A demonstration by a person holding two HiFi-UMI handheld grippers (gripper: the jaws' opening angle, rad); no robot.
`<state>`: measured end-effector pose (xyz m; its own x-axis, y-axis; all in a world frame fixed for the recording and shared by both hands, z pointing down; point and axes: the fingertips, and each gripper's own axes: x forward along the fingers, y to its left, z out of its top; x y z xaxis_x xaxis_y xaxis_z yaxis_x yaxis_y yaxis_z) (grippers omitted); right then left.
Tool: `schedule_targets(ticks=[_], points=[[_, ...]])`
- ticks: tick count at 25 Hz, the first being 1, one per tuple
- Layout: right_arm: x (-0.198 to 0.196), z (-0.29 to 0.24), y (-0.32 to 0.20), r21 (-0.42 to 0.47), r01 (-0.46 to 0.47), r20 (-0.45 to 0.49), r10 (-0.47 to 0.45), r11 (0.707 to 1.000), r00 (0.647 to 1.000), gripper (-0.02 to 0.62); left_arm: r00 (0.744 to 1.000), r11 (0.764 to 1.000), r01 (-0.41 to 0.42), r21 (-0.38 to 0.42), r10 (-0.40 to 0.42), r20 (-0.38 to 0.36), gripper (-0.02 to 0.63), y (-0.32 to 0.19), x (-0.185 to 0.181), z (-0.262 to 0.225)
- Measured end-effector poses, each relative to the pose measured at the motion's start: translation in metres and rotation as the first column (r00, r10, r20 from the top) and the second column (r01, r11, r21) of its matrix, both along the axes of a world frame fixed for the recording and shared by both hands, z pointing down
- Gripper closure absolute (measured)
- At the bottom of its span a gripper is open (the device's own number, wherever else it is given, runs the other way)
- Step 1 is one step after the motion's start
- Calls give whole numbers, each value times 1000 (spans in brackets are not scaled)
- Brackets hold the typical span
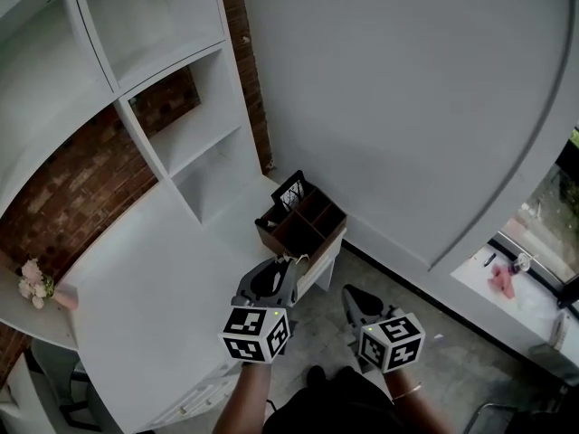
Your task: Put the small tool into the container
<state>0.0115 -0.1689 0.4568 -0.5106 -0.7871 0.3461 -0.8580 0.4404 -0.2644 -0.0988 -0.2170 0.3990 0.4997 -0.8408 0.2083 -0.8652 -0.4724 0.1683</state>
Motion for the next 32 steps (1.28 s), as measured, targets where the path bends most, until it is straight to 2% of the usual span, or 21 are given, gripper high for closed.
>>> schedule_targets(ticks=[5,19,32], points=[[9,3,-26,-2,-11,5,11,1000,1000,591,1000,1000,-7,17,7,-8,529,-34,11,-8],[22,6,-103,-17,48,16,-48,999,999,591,1000,999,21,26,-21,-6,529,-118,30,-15],[34,17,-132,-40,68,24,-67,997,997,591,998,998,69,-10,-69,1,529,-143,31,13]])
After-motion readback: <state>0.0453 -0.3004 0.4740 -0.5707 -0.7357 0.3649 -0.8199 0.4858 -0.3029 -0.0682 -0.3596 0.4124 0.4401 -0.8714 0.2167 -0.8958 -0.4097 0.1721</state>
